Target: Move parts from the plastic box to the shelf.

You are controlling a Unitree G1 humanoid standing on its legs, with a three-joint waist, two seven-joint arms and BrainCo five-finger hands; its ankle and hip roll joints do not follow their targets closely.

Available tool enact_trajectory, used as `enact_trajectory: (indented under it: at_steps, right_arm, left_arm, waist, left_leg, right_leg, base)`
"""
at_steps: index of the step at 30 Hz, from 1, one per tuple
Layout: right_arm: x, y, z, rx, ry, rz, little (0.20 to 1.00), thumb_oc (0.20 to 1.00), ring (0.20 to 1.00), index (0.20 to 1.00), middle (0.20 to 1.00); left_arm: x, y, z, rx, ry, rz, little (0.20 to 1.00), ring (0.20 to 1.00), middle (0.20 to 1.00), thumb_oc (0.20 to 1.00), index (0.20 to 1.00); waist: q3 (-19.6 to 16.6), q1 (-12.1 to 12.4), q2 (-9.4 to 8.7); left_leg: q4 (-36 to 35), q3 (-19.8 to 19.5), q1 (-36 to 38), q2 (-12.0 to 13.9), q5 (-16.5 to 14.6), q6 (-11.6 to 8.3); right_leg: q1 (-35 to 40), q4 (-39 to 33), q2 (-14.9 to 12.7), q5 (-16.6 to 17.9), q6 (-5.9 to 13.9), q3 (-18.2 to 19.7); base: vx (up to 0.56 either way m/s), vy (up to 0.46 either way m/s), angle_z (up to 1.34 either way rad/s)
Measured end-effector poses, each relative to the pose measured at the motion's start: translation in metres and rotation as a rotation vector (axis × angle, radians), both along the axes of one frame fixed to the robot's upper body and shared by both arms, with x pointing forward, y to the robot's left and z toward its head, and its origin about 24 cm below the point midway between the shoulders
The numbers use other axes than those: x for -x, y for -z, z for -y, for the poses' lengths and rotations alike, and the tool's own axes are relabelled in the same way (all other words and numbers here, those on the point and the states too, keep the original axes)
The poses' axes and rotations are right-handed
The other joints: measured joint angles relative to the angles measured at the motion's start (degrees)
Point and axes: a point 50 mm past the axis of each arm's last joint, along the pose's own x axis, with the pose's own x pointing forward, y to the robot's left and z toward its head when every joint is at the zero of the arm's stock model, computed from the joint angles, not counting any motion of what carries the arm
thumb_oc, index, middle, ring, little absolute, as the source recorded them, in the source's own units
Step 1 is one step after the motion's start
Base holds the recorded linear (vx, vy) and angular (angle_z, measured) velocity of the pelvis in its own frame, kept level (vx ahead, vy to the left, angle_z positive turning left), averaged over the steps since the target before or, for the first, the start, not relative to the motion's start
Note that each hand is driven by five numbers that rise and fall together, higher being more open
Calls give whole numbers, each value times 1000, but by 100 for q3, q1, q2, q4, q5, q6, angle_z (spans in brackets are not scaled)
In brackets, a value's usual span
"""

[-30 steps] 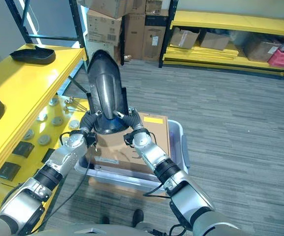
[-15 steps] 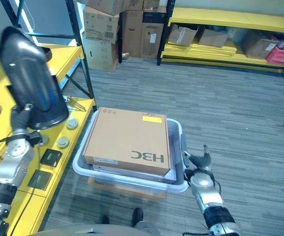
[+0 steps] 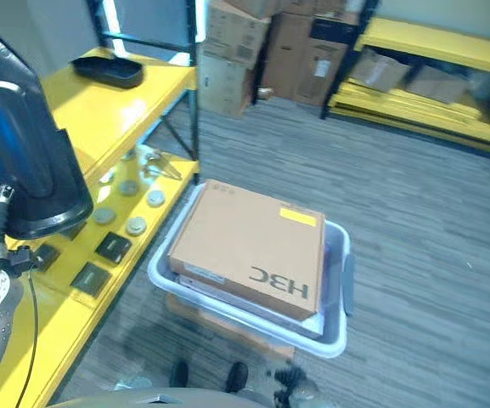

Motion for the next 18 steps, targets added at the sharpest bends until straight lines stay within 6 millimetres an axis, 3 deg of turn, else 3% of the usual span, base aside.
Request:
enact_trajectory:
  at_steps: [1,2,3,6,7,9,12,16,18]
  right_arm:
    - [5,1,3,9,9,-11,1000,1000,1000,1000,1000]
    - [19,5,9,16,39,-58,1000,1000,1000,1000,1000]
    - [27,8,10,8,80,-80,1000,1000,1000,1000,1000]
    - [31,11,8,-4,64,-114,1000,1000,1000,1000,1000]
    - [35,12,9,-14,48,-131,1000,1000,1000,1000,1000]
    - [37,12,10,-42,61,-152,1000,1000,1000,1000,1000]
    - [44,13,17,-60,81,-199,1000,1000,1000,1000,1000]
    - [50,13,16,-86,92,-213,1000,1000,1000,1000,1000]
    - [55,14,17,-105,149,-211,1000,1000,1000,1000,1000]
  left_arm:
    - [-1,-1,1,-8,8,7,200,200,200,200,200]
    - [-12,-4,10,-12,46,21,200,200,200,200,200]
    - [-15,-9,13,-20,62,37,200,200,200,200,200]
    - [-14,-19,5,-76,36,57,200,200,200,200,200]
    - [-12,-19,1,-78,11,57,200,200,200,200,200]
    - [-7,-23,0,-77,-7,76,200,200,200,200,200]
    - [2,-17,-2,-64,-32,49,200,200,200,200,200]
    - [0,-7,6,-27,4,12,200,200,200,200,200]
    - [-2,1,18,4,74,-11,200,200,200,200,200]
  waist:
    - [5,0,6]
    - [31,-128,107]
    - [62,-125,166]
    - [25,115,18]
    - [-33,129,12]
    - [-51,235,23]
    - [-33,415,197]
    - [84,280,215]
    - [210,104,234]
  left_leg:
    - [-2,-204,-23,-27,56,1]
    - [26,-972,0,-55,262,-1]
    - [33,-1255,-9,-7,339,-31]
    - [30,-1440,-53,-53,268,-207]
    - [-9,-1301,-177,-3,132,-253]
    - [-6,-993,-287,159,149,-292]
    - [-9,-886,-472,331,287,-466]
    - [-9,188,-701,674,102,-383]
    - [-5,945,-855,817,-154,-204]
  right_leg:
    - [60,53,-22,-45,46,130]
    - [134,358,-16,-235,47,299]
    - [53,573,39,-542,113,389]
    - [19,350,189,-651,216,725]
    - [193,136,199,-477,8,697]
    - [241,3,252,-457,-39,476]
    - [320,-153,390,-360,-161,151]
    - [465,-87,375,-440,-174,-642]
    - [552,64,239,-528,-175,-1159]
  base:
    - [-34,-72,198]
    - [-67,-105,210]
    - [-89,-140,213]
    - [-82,-126,84]
    - [-100,-141,94]
    - [-107,-118,80]
    - [-107,-71,55]
    - [-50,4,117]
    - [-8,83,170]
